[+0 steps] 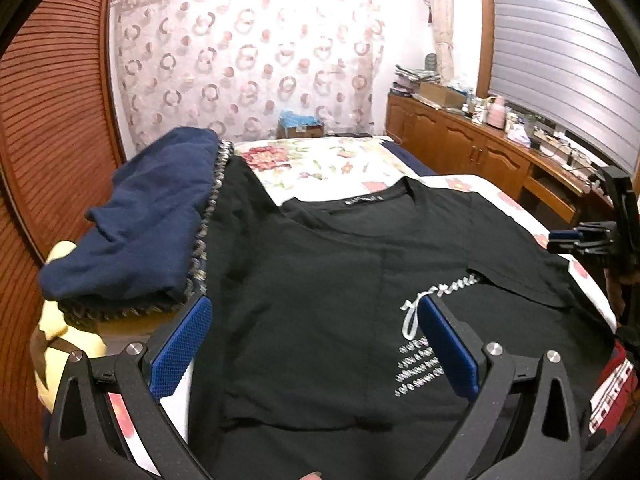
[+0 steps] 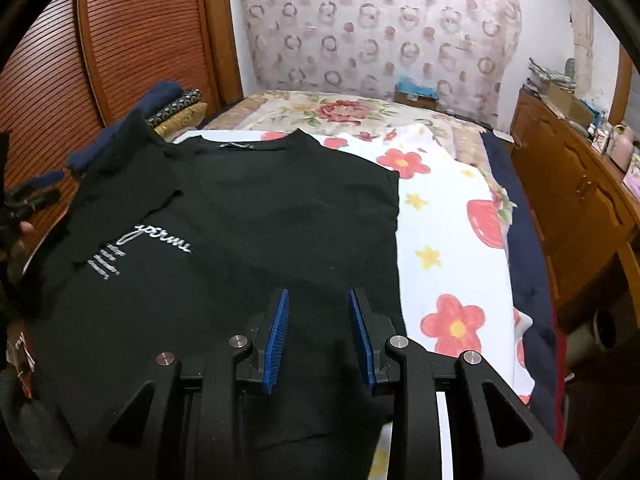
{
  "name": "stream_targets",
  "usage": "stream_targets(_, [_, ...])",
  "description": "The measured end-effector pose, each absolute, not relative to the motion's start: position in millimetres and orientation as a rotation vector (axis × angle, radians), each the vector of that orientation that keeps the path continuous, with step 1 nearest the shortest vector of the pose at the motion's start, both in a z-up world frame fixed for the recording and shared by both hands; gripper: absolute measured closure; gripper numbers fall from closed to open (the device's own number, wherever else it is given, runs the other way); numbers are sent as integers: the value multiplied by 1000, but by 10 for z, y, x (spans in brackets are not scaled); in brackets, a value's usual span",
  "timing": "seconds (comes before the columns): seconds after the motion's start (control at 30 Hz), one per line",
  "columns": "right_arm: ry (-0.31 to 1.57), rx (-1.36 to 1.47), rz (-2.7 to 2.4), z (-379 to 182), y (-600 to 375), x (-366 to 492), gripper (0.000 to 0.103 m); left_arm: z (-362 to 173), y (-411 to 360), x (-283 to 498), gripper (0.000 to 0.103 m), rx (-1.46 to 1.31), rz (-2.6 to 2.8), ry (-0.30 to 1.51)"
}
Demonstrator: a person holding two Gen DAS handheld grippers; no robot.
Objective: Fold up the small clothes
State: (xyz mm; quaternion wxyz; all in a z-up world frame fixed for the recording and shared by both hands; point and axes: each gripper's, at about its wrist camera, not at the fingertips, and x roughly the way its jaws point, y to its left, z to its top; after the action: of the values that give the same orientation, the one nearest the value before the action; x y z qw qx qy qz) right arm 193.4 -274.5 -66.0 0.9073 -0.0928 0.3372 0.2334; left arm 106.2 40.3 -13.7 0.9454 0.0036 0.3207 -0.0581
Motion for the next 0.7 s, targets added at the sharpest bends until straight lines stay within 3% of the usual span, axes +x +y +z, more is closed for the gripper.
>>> stream_targets(0.07, [689, -204, 455, -690, -2674, 2061, 56, -110, 455, 1128, 0, 17, -115, 649])
stream_targets(0.33, [741, -238, 353, -795, -2406, 2457, 56, -29, 586, 1577, 6, 132, -96, 661])
stream_targets(0.53, [746, -157, 370, -692, -2401, 2391, 52, 8, 709, 1988, 22, 154, -68, 707])
stream_targets(0.6, [745, -159, 366, -697, -2375, 2365, 51, -11, 727, 2061, 34, 152, -66, 729])
stream_targets(0.7, [743, -166, 358, -687, -2336, 2281, 49, -30, 765, 2209, 41, 136, -63, 759])
